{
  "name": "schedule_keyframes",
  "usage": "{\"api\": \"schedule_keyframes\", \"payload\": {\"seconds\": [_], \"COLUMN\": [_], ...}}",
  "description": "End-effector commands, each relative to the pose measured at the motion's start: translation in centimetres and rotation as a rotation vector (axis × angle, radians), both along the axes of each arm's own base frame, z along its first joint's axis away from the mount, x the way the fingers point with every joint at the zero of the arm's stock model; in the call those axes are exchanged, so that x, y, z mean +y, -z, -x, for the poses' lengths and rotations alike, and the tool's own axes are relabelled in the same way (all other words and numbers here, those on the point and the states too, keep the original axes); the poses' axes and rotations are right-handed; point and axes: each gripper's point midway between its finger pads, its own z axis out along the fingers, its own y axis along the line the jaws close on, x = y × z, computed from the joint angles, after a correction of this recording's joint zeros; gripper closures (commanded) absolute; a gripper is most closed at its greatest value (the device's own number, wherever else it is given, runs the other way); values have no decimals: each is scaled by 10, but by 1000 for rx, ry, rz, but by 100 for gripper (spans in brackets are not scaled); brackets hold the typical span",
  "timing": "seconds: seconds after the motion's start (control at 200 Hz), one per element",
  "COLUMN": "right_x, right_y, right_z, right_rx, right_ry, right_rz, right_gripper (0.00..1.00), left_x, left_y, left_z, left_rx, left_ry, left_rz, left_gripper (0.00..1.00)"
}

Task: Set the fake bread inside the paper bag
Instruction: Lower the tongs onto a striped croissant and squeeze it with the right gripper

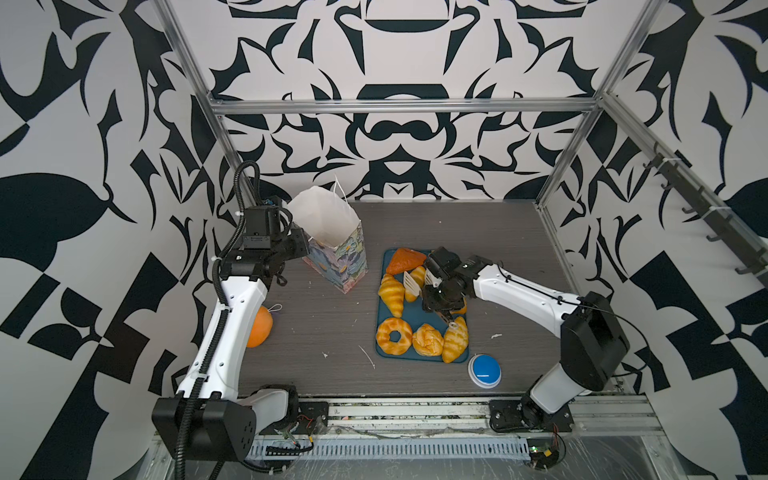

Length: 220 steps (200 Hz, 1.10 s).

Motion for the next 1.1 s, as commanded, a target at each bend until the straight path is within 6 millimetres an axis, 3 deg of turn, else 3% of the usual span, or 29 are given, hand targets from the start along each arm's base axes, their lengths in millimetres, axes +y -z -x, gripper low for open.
{"api": "schedule_keyframes", "payload": {"seconds": [0.0, 0.195, 0.405, 0.715, 1.095], "right_x": [8, 5, -1, -7, -13], "right_y": [-10, -8, -16, -24, -42], "right_z": [-8, -10, -12, -13, -9], "right_rx": [-27, -37, -56, -70, -94], "right_ry": [11, 15, 16, 28, 22], "right_rz": [-38, -20, -24, -35, -42], "right_gripper": [45, 45, 53, 77, 79], "left_x": [1, 2, 2, 1, 1], "left_y": [2, 1, 2, 1, 2], "left_z": [3, 4, 3, 3, 3], "left_rx": [6, 4, 5, 4, 5], "left_ry": [-7, -13, -14, -7, -6], "left_rz": [12, 7, 6, 12, 17], "left_gripper": [74, 74, 73, 74, 73]}}
